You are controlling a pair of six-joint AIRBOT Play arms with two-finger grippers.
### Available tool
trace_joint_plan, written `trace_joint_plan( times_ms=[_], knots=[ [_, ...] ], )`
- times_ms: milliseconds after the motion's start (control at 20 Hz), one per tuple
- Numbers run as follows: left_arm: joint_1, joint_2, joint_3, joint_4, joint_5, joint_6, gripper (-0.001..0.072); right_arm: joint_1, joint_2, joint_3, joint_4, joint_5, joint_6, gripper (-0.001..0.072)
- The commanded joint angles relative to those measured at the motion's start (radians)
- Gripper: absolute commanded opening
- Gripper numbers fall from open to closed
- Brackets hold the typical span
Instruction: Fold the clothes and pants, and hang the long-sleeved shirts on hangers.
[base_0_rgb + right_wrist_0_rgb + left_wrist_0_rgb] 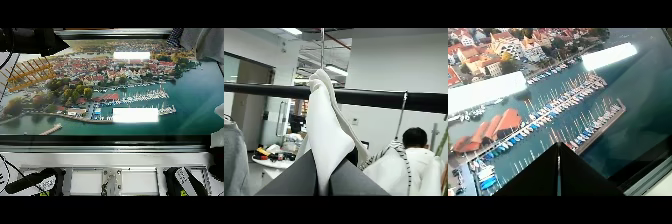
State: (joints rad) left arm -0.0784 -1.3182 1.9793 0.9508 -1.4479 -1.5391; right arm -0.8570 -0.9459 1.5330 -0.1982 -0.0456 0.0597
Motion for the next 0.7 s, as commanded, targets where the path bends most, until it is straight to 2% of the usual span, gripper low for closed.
trace_joint_plan(
  times_ms=[0,200,650],
  knots=[
    [-0.001,0.000,0.001,0.000,0.000,-0.002,0.0014,-0.064,-0.010,0.001,0.001,0.003,0.034,0.0010],
    [-0.001,0.000,0.001,0.000,0.000,-0.002,0.0014,-0.145,-0.034,0.001,0.001,0.030,0.127,0.0010],
    [-0.001,0.000,0.001,-0.001,-0.047,-0.002,0.0014,-0.167,-0.102,0.001,0.001,0.049,0.129,0.0010]
  ],
)
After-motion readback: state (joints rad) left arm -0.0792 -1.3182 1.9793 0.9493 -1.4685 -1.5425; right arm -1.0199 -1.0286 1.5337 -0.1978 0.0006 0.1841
